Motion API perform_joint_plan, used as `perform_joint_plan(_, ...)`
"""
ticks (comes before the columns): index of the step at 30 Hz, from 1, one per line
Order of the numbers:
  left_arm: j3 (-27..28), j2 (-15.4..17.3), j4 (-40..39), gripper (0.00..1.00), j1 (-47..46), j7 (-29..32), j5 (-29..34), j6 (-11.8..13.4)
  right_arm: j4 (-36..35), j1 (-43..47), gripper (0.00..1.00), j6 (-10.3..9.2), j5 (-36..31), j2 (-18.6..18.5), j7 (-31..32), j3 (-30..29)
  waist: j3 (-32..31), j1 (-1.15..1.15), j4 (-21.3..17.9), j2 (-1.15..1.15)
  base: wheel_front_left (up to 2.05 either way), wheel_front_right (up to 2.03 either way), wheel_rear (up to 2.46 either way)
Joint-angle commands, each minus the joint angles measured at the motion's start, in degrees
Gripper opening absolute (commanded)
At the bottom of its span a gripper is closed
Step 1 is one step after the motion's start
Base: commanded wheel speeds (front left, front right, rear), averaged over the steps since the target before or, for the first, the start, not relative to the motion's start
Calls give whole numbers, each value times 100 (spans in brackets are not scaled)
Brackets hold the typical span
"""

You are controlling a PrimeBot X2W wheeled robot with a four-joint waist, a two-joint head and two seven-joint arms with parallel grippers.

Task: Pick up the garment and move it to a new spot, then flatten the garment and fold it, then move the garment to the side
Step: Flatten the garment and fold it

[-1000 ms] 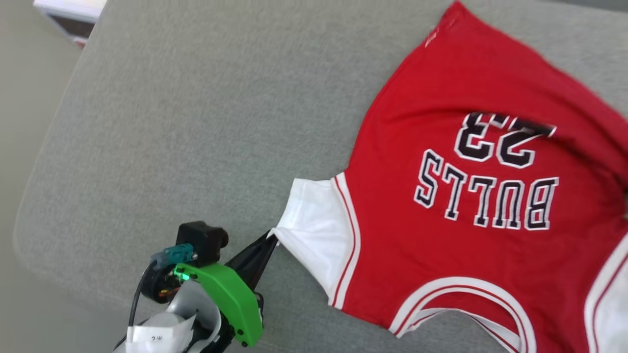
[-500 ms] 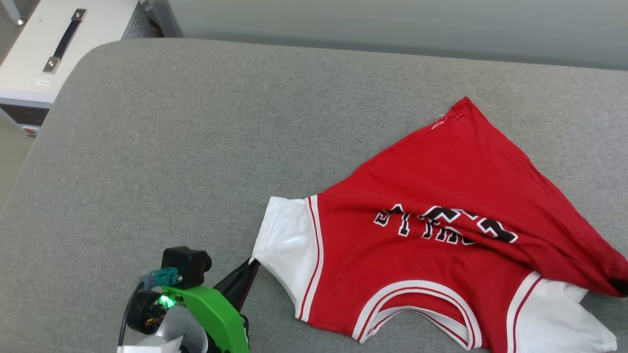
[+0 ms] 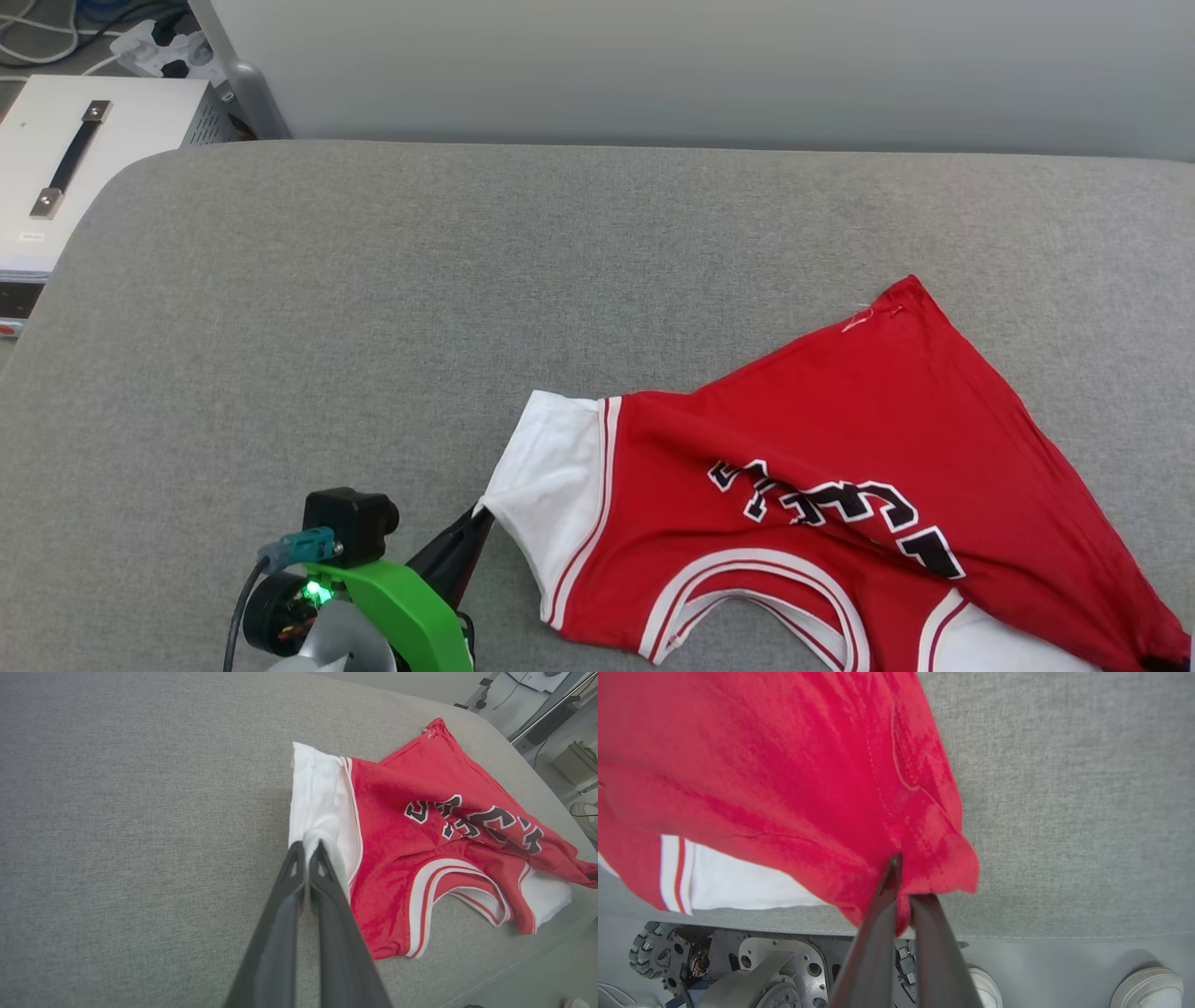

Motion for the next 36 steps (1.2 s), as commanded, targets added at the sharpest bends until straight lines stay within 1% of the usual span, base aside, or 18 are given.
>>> perform_joint_plan(1, 26, -33, -6, 0, -6, -35, 15, 8, -17, 54, 0, -5, -16, 39, -27, -21, 15, 0, -7, 0, 0, 0, 0)
perform_joint_plan(3, 19, -34, -12, 0, -45, -33, 29, -2, -4, 47, 0, -5, -29, 57, -25, -19, 30, 0, -10, 0, 0, 0, 0)
perform_joint_plan(4, 5, -36, -36, 0, -92, -22, 47, -6, 8, -26, 100, -5, -64, 83, -54, -55, 43, 0, -2, 0, 0, 0, 0)
perform_joint_plan(7, -2, -27, -78, 0, -107, -11, 56, -1, -84, -120, 100, -5, -35, 55, -2, -27, 54, 0, 15, 0, 0, 0, 0)
perform_joint_plan(13, -37, 7, -216, 0, -229, 32, 134, -13, -703, -597, 100, -5, 139, -244, 233, -43, 200, 0, 190, 0, 0, 0, 0)
perform_joint_plan(17, -65, 5, -351, 0, -328, 60, 198, -4, -1099, -1098, 100, -5, 235, -375, 567, 31, 335, 0, 402, 0, 0, 0, 0)
perform_joint_plan(22, -97, -43, -620, 0, -488, 55, 277, -16, -1288, -1930, 100, -5, 123, -350, 1079, 317, 638, 0, 739, 0, 0, 0, 0)
perform_joint_plan(25, -139, -100, -745, 0, -597, 55, 329, -36, -1147, -2437, 100, -5, -50, -264, 1351, 441, 842, 0, 945, 0, 0, 0, 0)
perform_joint_plan(30, -196, -234, -863, 0, -781, 12, 392, -82, -562, -3328, 100, -5, -352, -175, 1728, 463, 1222, 0, 1278, 0, 0, 0, 0)
perform_joint_plan(31, -207, -262, -872, 0, -811, 3, 402, -88, -468, -3451, 100, -5, -420, -184, 1768, 486, 1286, 0, 1328, 0, 0, 0, 0)
perform_joint_plan(32, -242, -349, -887, 0, -916, -41, 441, -121, -172, -3836, 100, -5, -659, -274, 1848, 601, 1502, 0, 1479, 0, 0, 0, 0)
perform_joint_plan(36, -305, -458, -850, 0, -1043, -92, 485, -185, 208, -4185, 100, -5, -848, -380, 1855, 725, 1705, 0, 1638, 0, 0, 0, 0)
